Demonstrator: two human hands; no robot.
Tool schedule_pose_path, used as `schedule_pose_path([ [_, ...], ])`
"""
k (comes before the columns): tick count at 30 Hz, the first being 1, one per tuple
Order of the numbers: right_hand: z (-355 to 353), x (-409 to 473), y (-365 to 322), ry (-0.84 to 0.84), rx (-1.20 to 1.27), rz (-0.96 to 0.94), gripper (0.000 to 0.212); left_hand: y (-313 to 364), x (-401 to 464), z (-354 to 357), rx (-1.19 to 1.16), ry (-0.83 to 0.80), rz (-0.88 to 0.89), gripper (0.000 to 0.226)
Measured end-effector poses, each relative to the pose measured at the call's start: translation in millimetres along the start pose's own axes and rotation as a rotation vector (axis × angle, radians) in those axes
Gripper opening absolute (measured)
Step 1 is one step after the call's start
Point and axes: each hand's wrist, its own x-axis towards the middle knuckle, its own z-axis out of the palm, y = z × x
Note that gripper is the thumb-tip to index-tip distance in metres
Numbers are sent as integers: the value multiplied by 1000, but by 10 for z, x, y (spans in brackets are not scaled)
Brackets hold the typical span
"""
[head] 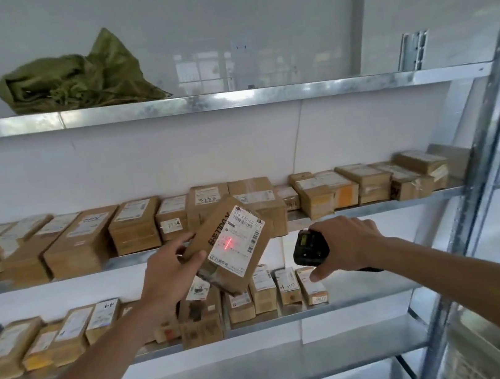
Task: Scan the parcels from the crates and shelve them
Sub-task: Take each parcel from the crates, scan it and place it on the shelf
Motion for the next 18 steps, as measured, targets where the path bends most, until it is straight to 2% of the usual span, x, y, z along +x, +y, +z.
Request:
schedule_pose_path([
  [18, -113, -77, 242, 2, -150, 44, 71, 180, 153, 213, -10, -48, 66, 45],
])
